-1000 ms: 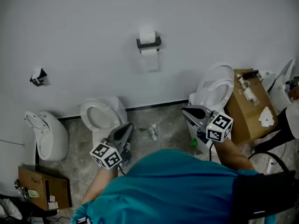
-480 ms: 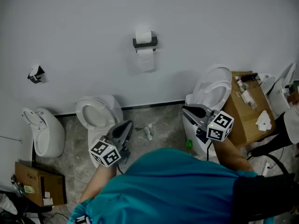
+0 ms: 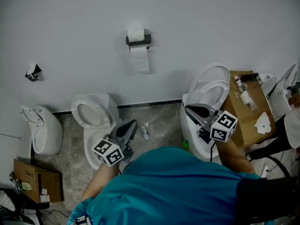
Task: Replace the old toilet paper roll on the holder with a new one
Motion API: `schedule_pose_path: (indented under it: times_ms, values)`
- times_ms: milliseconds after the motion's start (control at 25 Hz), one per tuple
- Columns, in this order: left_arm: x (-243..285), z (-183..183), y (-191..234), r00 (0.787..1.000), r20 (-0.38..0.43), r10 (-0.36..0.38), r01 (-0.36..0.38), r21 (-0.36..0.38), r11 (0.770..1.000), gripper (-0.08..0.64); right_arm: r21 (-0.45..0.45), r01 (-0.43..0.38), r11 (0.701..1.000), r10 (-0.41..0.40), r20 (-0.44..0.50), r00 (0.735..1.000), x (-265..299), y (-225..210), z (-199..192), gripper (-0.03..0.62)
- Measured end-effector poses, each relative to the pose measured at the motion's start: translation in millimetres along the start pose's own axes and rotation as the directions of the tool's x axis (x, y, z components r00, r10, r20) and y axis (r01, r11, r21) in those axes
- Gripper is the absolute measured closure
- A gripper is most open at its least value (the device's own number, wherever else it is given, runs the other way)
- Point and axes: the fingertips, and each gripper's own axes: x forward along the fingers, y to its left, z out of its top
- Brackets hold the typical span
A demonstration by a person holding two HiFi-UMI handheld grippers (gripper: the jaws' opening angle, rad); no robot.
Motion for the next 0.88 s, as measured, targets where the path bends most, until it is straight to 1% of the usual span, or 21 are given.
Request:
schedule_pose_path:
  times_ms: [160,280,400,600,880]
  values:
    - [6.3,-2.3,12.0,1.000,-0.014,0.007,-0.007,-0.011,1.000,0.552,0.023,0.011,1.000,-0.010,-0.012,1.000,6.3,-14.6,-8.3,0.589]
    - [9.6,0.6,38.1,1.000,-0.004,0.006,-0.006,-0.022,1.000,0.552,0.022,0.005,1.000,-0.005,-0.019,1.000,29.2,-23.5,-7.9,0.589]
    - [13.4,6.5,67.5,1.000,-0.005,-0.015,0.015,-0.032,0.999,0.552,0.017,0.010,1.000,-0.010,-0.028,1.000,60.8,-31.5,-7.0,0.589]
    - [20.6,27.1,138.1,0.998,-0.030,-0.061,0.061,-0.005,0.998,0.552,0.006,0.037,0.999,-0.037,-0.022,0.999,130.9,-50.2,6.0,0.589]
    - [38.1,80.0,239.7,0.991,-0.042,-0.125,0.125,0.011,0.992,0.552,0.004,0.102,0.995,-0.102,0.017,0.995,226.4,-88.7,38.0,0.589]
